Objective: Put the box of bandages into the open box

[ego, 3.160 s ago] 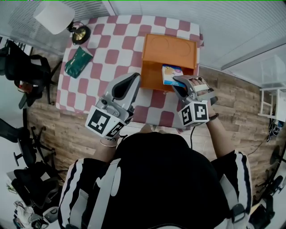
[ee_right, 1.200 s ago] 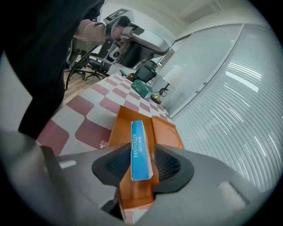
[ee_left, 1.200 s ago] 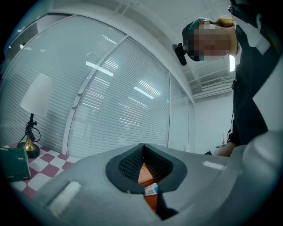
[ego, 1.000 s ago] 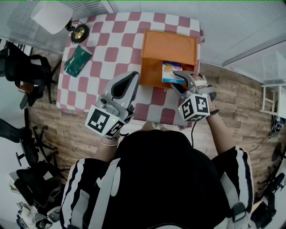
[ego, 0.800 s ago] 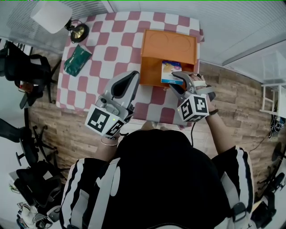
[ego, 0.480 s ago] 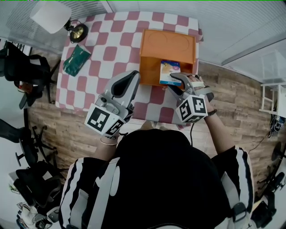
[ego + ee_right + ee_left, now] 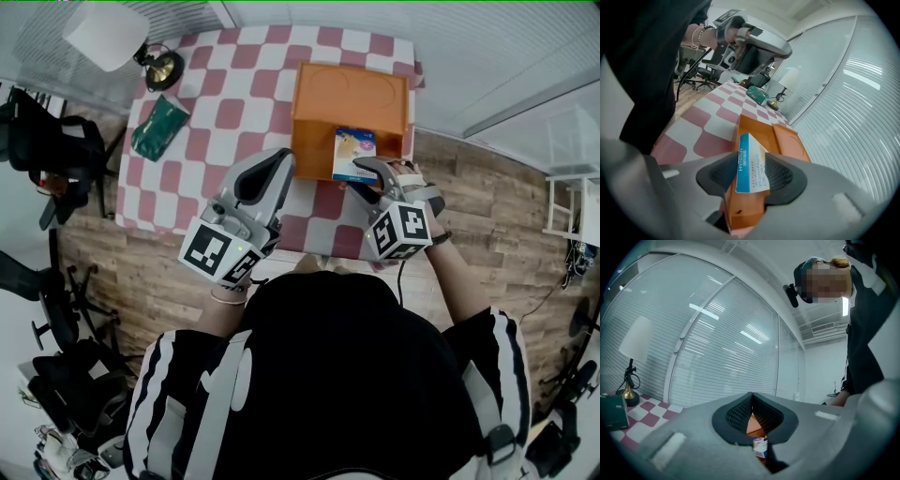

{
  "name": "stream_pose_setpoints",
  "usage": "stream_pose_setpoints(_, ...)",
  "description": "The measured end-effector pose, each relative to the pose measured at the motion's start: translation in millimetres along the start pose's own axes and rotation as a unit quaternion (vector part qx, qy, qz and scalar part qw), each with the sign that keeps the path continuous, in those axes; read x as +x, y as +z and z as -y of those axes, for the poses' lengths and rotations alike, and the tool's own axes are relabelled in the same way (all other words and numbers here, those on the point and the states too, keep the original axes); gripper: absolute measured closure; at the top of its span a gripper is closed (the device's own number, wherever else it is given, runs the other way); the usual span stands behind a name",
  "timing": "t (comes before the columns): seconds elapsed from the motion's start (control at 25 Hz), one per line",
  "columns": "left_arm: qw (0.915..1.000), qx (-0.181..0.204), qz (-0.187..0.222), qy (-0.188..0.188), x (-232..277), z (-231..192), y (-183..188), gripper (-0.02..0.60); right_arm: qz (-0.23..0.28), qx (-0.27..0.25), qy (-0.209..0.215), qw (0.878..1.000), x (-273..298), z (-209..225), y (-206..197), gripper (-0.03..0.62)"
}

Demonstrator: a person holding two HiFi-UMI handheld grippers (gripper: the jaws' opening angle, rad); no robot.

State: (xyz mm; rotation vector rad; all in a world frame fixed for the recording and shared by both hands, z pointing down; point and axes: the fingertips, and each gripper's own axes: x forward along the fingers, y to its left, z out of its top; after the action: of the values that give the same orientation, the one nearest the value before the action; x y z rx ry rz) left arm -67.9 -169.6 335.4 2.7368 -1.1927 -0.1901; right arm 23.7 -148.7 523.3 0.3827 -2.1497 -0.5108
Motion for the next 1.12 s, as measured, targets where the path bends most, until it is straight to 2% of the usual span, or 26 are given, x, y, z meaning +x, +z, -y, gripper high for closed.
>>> stream_pose_setpoints(0.96, 1.0, -0.004, -0.002, -0.003, 5.6, 1.6, -2.9, 0.581, -0.002, -0.019, 0.024, 1.0, 2.1, -15.3, 5.9, 0.414)
stream_pose_setpoints(1.12, 1.0, -0.004, -0.003, -0.006, 7.0, 2.9, -3.6, 0.581, -0.008, -0.039, 0.02, 0.999, -1.5, -12.3, 6.7, 0.414)
